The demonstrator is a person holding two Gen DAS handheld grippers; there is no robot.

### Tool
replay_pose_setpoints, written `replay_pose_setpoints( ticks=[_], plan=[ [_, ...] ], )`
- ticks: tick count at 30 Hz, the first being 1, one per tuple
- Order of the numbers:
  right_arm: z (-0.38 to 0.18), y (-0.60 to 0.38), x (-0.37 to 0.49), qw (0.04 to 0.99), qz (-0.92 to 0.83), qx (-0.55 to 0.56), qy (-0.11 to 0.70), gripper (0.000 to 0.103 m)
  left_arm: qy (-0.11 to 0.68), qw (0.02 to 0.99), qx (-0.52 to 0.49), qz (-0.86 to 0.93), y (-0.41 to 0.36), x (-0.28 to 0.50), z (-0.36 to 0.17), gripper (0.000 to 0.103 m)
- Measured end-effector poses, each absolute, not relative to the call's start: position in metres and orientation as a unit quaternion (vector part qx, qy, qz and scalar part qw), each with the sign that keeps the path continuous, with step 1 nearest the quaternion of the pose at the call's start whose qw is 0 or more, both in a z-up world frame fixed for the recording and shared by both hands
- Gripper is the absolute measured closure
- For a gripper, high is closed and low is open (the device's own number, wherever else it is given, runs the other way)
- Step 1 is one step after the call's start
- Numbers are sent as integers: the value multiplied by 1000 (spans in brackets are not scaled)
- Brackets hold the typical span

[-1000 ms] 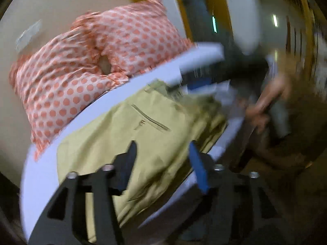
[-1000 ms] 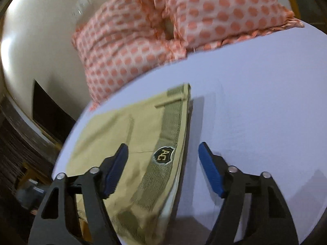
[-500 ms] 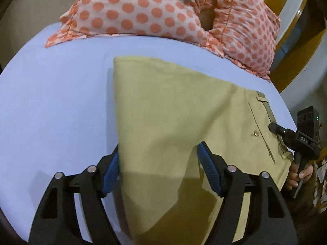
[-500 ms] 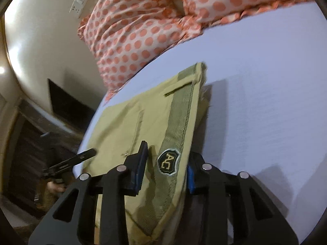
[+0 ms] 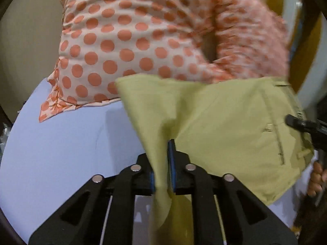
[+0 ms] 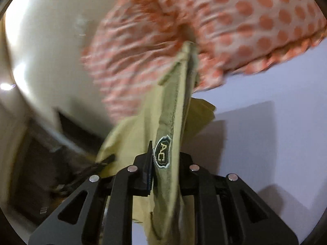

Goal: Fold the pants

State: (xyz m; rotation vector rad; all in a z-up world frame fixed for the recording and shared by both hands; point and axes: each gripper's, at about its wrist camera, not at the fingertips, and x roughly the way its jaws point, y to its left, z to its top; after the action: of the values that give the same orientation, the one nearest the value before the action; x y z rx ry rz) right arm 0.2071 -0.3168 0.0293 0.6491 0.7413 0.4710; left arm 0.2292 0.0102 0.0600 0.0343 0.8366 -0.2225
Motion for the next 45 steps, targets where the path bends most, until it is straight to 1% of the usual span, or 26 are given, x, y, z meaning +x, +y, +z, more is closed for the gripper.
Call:
replay_pose_setpoints(
  ticks=[1, 2, 3, 4, 5, 6, 7, 8, 9, 11, 13, 16, 18, 20, 21, 22, 23, 26, 30, 32, 34, 45],
  plan=[
    [25, -316, 212, 859, 195, 294, 370, 79, 412, 907, 31, -80, 7, 238, 55, 82],
    [19, -315, 216, 867, 140, 261, 401, 71, 417, 906, 50, -49, 5, 243, 50, 82],
    [17, -317, 213, 876, 89, 228, 415, 71, 417, 907, 58, -31, 9, 240, 49, 82],
    [18, -321, 206, 884, 70, 214, 409, 70, 410, 910, 46, -35, 18, 232, 51, 77],
    [23, -328, 192, 897, 59, 207, 386, 61, 403, 914, 36, -41, 25, 223, 54, 66],
    [27, -331, 180, 905, 53, 202, 369, 53, 390, 919, 24, -50, 35, 206, 60, 62],
    [32, -332, 169, 910, 62, 200, 357, 34, 383, 921, 16, -60, 40, 193, 64, 56],
    [35, -330, 159, 910, 94, 205, 348, 28, 380, 921, 3, -83, 41, 179, 67, 51],
    [37, -322, 151, 906, 132, 208, 344, 28, 379, 919, -10, -109, 41, 167, 69, 47],
    [38, -303, 145, 900, 177, 191, 348, 26, 379, 913, -24, -149, 32, 150, 70, 32],
    [36, -279, 143, 897, 195, 163, 362, 23, 394, 899, -30, -191, 14, 139, 61, 28],
    [12, -257, 161, 883, 162, 126, 422, 22, 440, 878, -23, -187, -10, 149, 30, 27],
    [11, -254, 159, 887, 152, 110, 421, 22, 456, 872, -29, -175, -12, 155, 16, 27],
    [18, -255, 145, 895, 124, 99, 416, 21, 450, 878, -23, -161, -10, 147, 21, 21],
    [23, -257, 133, 903, 109, 91, 406, 16, 447, 882, -14, -147, -8, 137, 26, 19],
    [27, -257, 120, 909, 92, 82, 398, 1, 441, 887, -4, -137, -7, 129, 30, 12],
    [32, -255, 105, 918, 60, 66, 387, 1, 435, 892, 8, -123, -5, 118, 33, 2],
    [31, -244, 73, 927, 58, 38, 368, 1, 433, 897, 44, -80, 1, 89, 31, 2],
    [9, -223, 66, 916, 51, 15, 397, 1, 470, 878, 31, -82, 10, 71, 10, 2],
    [-1, -215, 71, 909, 37, 3, 415, 1, 460, 884, 48, -71, 9, 67, 4, 2],
    [-10, -211, 74, 899, 22, -5, 437, 1, 456, 886, 41, -74, 12, 64, 4, 2],
    [-12, -212, 64, 904, 7, 13, 427, 1, 439, 895, 41, -65, 5, 55, 3, 2]
  ],
)
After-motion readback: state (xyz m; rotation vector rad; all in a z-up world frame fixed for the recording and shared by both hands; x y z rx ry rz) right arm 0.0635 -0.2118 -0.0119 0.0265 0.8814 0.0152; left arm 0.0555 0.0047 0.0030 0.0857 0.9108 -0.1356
